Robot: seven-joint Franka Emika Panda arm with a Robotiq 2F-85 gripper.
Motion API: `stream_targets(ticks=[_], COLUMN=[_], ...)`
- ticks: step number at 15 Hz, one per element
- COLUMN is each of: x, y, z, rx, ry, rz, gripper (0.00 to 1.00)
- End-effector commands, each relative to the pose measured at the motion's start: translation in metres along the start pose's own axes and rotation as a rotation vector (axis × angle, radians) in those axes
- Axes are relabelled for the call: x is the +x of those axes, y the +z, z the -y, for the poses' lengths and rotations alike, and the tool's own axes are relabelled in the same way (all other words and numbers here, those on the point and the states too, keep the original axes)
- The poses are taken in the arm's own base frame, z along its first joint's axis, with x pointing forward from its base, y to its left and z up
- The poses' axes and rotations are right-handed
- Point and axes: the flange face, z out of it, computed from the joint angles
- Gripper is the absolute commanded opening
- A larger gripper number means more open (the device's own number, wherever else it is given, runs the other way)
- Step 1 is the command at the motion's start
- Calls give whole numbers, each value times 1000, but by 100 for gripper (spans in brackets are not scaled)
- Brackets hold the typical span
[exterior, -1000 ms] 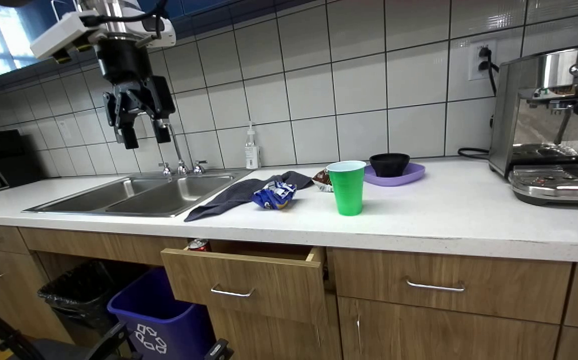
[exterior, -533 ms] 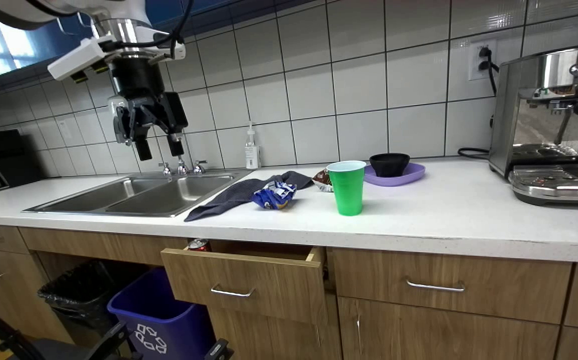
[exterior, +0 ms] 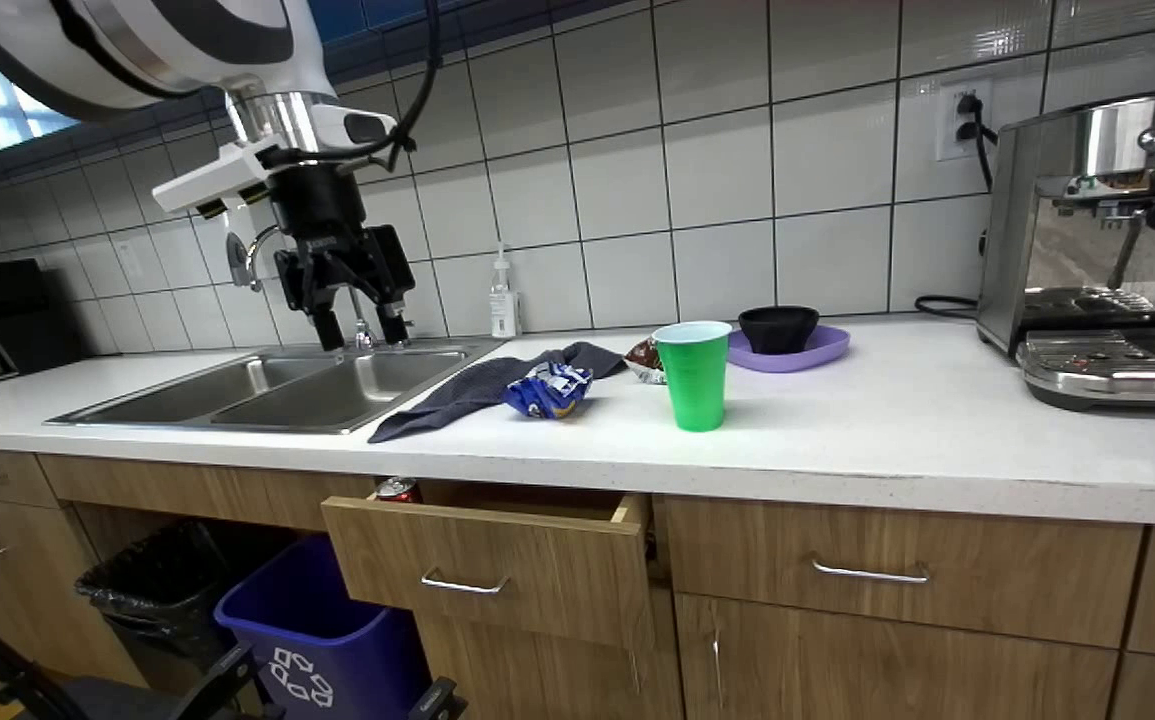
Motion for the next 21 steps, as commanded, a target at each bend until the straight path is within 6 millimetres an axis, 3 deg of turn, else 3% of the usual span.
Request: stream_targets(ticks=[1, 8, 21], x=[11, 28, 34], y=[22, 62, 129], z=[-8, -10, -11], rx=[4, 31, 38], ry=[-14, -32, -87], rz=[-16, 2, 47], gripper=[100, 100, 100])
